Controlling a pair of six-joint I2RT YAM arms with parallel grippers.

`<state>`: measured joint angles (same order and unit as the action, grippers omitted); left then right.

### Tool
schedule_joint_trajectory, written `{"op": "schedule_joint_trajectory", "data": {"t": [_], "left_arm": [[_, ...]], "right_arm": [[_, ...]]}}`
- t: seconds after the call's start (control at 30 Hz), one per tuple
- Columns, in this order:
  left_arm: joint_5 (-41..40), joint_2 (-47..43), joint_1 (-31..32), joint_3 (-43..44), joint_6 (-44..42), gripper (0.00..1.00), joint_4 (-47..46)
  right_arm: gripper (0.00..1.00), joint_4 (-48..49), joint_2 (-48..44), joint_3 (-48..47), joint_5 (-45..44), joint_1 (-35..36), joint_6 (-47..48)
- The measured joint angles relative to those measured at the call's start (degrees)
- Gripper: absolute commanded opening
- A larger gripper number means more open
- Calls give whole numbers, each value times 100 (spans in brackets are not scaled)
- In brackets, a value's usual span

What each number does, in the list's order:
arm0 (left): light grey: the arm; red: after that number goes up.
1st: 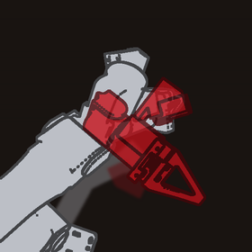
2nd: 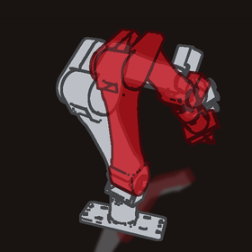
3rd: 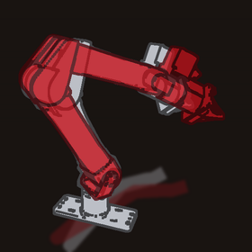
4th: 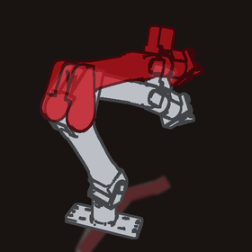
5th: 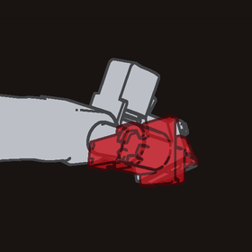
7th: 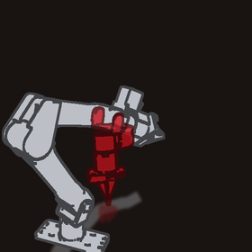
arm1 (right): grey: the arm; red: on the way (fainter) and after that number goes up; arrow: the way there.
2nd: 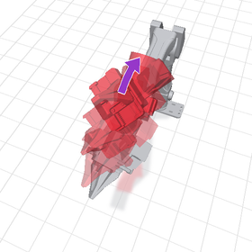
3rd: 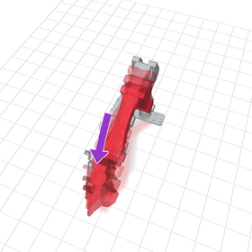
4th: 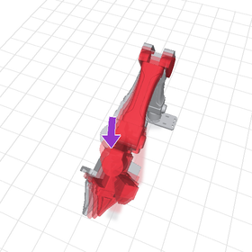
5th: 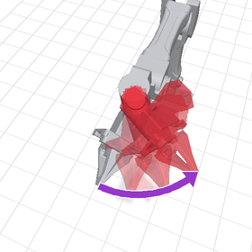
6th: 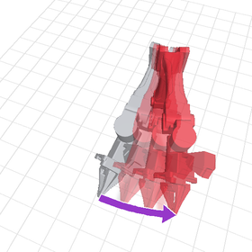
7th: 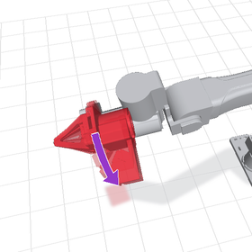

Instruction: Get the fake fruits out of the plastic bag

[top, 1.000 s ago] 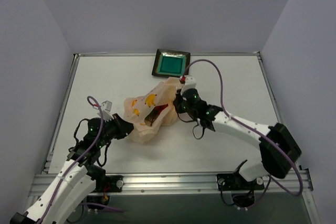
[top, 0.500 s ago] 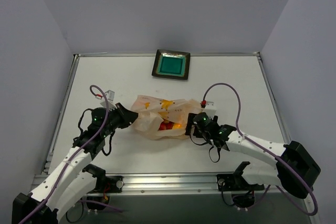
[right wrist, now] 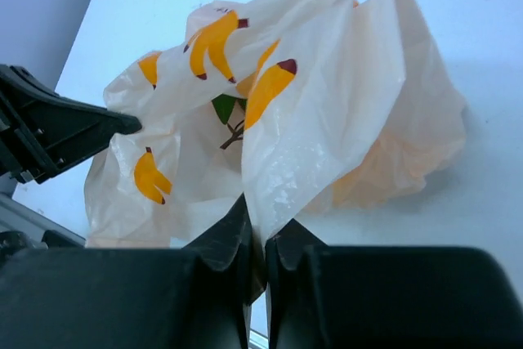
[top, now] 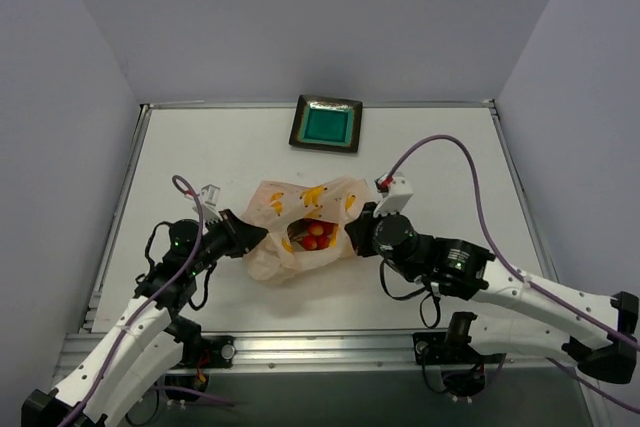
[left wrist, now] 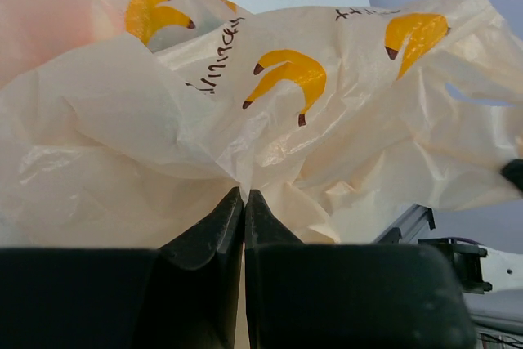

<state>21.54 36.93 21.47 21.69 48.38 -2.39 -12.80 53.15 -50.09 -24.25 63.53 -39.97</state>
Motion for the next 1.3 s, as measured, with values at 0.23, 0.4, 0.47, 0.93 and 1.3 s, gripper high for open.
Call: {"op": "schedule_joint_trajectory", "data": {"t": [0.23, 0.4, 0.47, 0.93, 1.3], "left_arm": [[332, -146, 33, -2, -4, 2, 2], [396, -308, 68, -2, -31, 2, 151], [387, -376, 70, -2, -13, 2, 155], [326, 31, 70, -2, 278, 2, -278], [326, -321, 70, 2, 111, 2, 81]], "right_arm": [[0, 256, 1985, -461, -439, 597, 332], [0, -190, 2022, -468, -1049, 715, 254], [0, -275, 1574, -302, -1215, 697, -2], [91, -1497, -157, 511, -992, 407, -1202], [5, -1235, -85, -1381, -1099, 984, -356]]}}
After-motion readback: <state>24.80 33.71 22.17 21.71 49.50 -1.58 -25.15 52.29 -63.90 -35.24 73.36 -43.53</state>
